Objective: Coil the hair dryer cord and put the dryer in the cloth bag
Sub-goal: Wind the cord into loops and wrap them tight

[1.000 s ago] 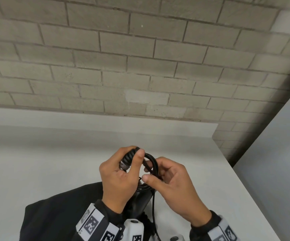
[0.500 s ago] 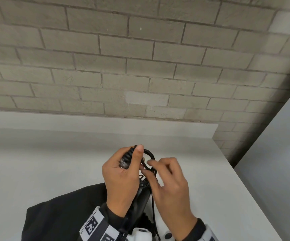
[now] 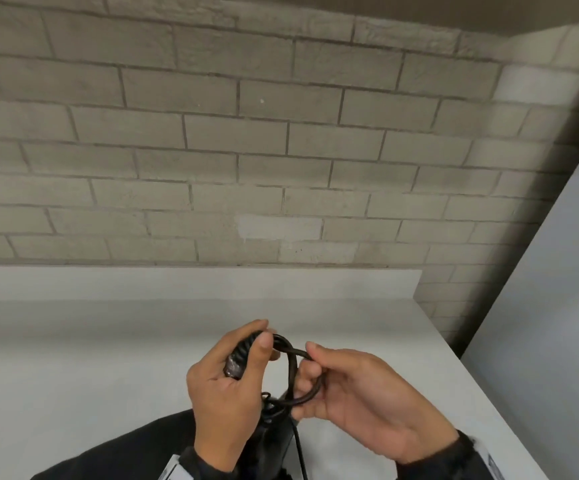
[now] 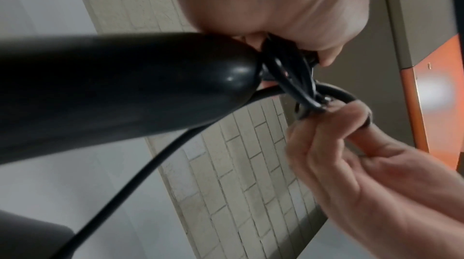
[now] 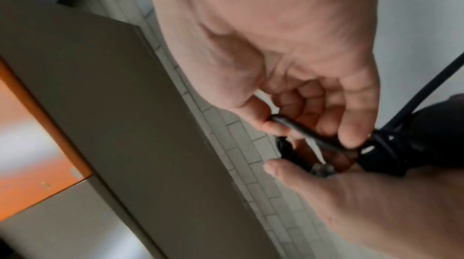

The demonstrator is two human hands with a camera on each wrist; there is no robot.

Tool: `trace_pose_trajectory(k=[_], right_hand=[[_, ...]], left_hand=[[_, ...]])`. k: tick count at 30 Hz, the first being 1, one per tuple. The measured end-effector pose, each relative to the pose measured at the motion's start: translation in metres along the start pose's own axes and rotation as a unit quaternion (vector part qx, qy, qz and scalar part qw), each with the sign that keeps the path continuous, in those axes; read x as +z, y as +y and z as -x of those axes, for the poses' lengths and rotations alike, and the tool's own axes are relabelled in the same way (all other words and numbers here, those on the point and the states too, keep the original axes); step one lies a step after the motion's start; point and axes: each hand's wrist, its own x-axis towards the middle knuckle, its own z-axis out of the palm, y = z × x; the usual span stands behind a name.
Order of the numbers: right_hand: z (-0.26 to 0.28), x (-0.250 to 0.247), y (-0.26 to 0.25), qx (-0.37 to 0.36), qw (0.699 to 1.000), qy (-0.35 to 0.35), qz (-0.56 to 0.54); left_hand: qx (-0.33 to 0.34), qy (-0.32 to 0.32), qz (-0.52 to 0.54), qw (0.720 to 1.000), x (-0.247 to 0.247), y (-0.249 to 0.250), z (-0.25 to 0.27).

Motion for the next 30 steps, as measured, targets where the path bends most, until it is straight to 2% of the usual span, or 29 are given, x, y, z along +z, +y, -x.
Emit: trace_pose_trajectory(k=[5, 10, 12, 14, 16, 18, 19, 20, 22, 23, 25, 26, 27, 30], right_hand=[[-0.012, -0.012, -0.002, 0.088, 0.993, 0.031, -0.070], [-0.012, -0.016, 0.006, 0.074, 0.979, 0.008, -0.191], [-0.009, -0.017, 0.015, 0.036, 0.977, -0.019, -0.211], [-0.008, -0.018, 0.027, -0.038, 0.979, -0.045, -0.194], [-0.005, -0.016, 0.041, -0.140, 0.983, -0.052, -0.106], [-0.002, -0.013, 0.057, -0.216, 0.974, -0.027, 0.057], [-0.002, -0.012, 0.066, -0.247, 0.958, 0.005, 0.148], [-0.002, -0.012, 0.074, -0.284, 0.928, 0.045, 0.239], [-0.003, -0.010, 0.085, -0.363, 0.848, 0.106, 0.371], [-0.002, -0.010, 0.088, -0.396, 0.819, 0.122, 0.397], [0.000, -0.011, 0.092, -0.430, 0.795, 0.144, 0.404], [0.002, -0.011, 0.090, -0.422, 0.805, 0.144, 0.391], [0.006, -0.010, 0.087, -0.406, 0.828, 0.142, 0.360], [0.017, -0.015, 0.074, -0.362, 0.907, 0.125, 0.175]], left_hand=[[-0.029, -0.048, 0.017, 0.998, 0.006, -0.002, 0.002], [-0.034, -0.080, -0.005, 0.996, 0.002, -0.005, 0.002], [-0.029, -0.077, -0.017, 0.996, 0.004, -0.005, 0.001], [-0.018, -0.072, -0.033, 0.997, 0.006, -0.005, 0.001], [-0.009, -0.062, -0.044, 0.997, 0.006, -0.005, 0.001], [-0.005, -0.046, -0.037, 0.998, 0.007, -0.005, 0.001], [-0.005, -0.040, -0.033, 0.999, 0.007, -0.005, 0.002], [-0.006, -0.034, -0.029, 0.999, 0.008, -0.005, 0.002], [-0.007, -0.026, -0.023, 0.999, 0.008, -0.004, 0.003], [-0.005, -0.026, -0.026, 0.999, 0.008, -0.004, 0.004], [-0.004, -0.024, -0.036, 0.999, 0.008, -0.005, 0.005], [-0.005, -0.020, -0.035, 0.999, 0.008, -0.005, 0.006], [-0.007, -0.014, -0.031, 0.999, 0.008, -0.005, 0.006], [-0.017, 0.010, -0.015, 1.000, 0.007, -0.008, 0.005]])
